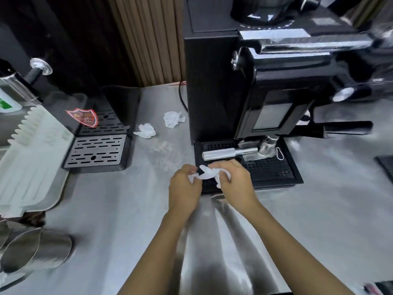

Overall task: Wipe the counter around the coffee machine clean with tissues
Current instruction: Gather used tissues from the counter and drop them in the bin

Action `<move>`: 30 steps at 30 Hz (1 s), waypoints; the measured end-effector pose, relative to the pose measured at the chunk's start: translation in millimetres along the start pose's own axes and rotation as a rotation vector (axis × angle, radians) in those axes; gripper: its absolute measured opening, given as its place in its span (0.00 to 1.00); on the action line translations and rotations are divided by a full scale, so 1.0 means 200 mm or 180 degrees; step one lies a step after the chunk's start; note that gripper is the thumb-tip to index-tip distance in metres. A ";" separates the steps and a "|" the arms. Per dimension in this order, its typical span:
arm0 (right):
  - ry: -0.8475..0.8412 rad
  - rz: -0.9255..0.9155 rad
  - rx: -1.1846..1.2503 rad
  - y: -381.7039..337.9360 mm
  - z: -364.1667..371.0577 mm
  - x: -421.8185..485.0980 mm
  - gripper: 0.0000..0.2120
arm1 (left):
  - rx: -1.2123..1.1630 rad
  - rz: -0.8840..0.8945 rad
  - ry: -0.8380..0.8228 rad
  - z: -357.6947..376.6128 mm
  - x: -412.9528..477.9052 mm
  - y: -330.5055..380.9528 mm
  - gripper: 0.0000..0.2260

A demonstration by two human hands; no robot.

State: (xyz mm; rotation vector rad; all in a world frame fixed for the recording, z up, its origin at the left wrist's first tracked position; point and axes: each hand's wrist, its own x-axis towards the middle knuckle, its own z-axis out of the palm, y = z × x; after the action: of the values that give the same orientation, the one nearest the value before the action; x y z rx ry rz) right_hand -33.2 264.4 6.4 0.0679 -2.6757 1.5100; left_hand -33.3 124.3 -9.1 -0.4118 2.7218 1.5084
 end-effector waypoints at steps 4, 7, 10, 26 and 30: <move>0.0168 0.0051 0.0106 0.09 -0.22 -0.12 0.20 | -0.0166 0.0105 -0.0105 0.14 -0.09 0.12 0.11; 0.0317 0.0153 0.0164 0.19 -0.38 -0.21 0.20 | -0.0135 0.0231 -0.0280 0.27 -0.16 0.21 0.10; 0.0540 0.0237 0.0112 0.29 -0.50 -0.27 0.20 | -0.0036 0.0330 -0.0415 0.41 -0.22 0.29 0.10; 0.1249 0.0716 0.0084 0.67 -1.03 -0.57 0.22 | 0.0420 0.0747 -0.1052 0.96 -0.49 0.62 0.09; 0.1503 0.0881 0.0090 0.75 -1.16 -0.67 0.19 | 0.0444 0.0895 -0.1271 1.10 -0.55 0.69 0.08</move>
State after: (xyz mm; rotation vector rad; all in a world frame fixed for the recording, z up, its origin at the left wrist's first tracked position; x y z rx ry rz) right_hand 97.8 540.4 -12.7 -0.6017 -2.3486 1.4069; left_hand 13.5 402.4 2.1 0.2599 2.6098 1.2643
